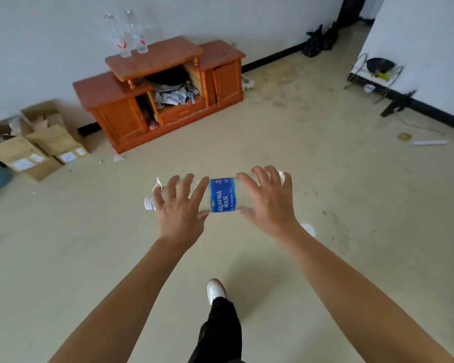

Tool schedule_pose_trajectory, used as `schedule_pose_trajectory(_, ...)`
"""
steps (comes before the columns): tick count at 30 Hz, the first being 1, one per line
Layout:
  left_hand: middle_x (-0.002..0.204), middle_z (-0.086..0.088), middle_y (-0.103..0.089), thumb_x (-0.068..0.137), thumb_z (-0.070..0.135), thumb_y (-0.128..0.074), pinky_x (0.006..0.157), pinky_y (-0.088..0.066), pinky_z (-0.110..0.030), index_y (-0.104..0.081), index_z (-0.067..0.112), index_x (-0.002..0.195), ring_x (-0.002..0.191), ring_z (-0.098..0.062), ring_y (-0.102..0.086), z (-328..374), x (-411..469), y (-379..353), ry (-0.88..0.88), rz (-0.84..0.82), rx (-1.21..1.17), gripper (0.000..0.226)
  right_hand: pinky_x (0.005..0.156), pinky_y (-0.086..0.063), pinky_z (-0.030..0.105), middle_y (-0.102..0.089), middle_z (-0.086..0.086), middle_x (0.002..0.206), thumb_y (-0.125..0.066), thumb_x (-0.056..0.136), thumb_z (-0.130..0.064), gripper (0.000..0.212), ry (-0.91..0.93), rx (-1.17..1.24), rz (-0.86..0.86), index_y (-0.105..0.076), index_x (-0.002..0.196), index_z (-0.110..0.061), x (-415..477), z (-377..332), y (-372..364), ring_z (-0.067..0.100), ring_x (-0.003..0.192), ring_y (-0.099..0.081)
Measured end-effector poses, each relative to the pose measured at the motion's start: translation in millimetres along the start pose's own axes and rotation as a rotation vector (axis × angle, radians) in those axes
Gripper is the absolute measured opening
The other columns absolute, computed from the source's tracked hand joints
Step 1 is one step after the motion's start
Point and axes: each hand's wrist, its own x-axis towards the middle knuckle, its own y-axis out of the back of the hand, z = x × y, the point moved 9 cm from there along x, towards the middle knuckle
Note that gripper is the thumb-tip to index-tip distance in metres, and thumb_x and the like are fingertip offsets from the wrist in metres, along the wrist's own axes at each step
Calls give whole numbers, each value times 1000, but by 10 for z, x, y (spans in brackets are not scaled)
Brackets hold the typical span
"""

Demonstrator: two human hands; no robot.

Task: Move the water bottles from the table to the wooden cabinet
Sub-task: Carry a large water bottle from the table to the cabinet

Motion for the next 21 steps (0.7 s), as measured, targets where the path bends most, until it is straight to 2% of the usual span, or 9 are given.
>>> schedule_pose_trajectory(5, 143, -10, -49, 68, 35, -91, 105, -31, -66, -47, 29, 143, 134, -40, -41, -649, 1269, 36, 74, 181, 24, 87, 99, -39, 53, -53, 5, 136, -88, 65, -50, 84, 79, -20, 94, -53, 137, -29, 1601, -31, -73, 29, 129, -48)
schedule_pose_trajectory(8, 144, -11, -49, 66, 38, -93, 105, -31, -67, -46, 30, 143, 136, -41, -40, -966, 2026, 102, 66, 263, 33, 90, 100, -40, 53, -54, 6, 137, -90, 65, -52, 85, 94, -23, 160, -53, 138, -27, 2451, 15, -32, 30, 131, -48)
schedule_pose_trajectory(12, 143, -8, -50, 72, 42, -88, 107, -27, -64, -51, 29, 141, 136, -37, -39, -1212, 2936, 157, 30, 377, 23, 80, 101, -40, 54, -55, 7, 136, -87, 68, -55, 82, 76, -24, 255, -54, 138, -26, 3351, 199, 40, 29, 132, -47)
schedule_pose_trajectory(16, 144, -7, -50, 72, 41, -88, 108, -22, -59, -50, 29, 141, 137, -37, -38, -1355, 3753, -14, -7, 429, 23, 79, 101, -40, 53, -56, 6, 136, -84, 71, -56, 78, 69, -10, 337, -55, 137, -26, 4120, 471, -114, 29, 132, -49)
schedule_pose_trajectory(21, 143, -7, -50, 72, 41, -88, 107, -26, -63, -43, 30, 142, 137, -38, -39, -1605, 5120, -644, -28, 401, 39, 84, 101, -40, 54, -58, 5, 133, -85, 71, -54, 76, 35, 17, 370, -56, 135, -26, 5367, 954, -724, 29, 130, -51)
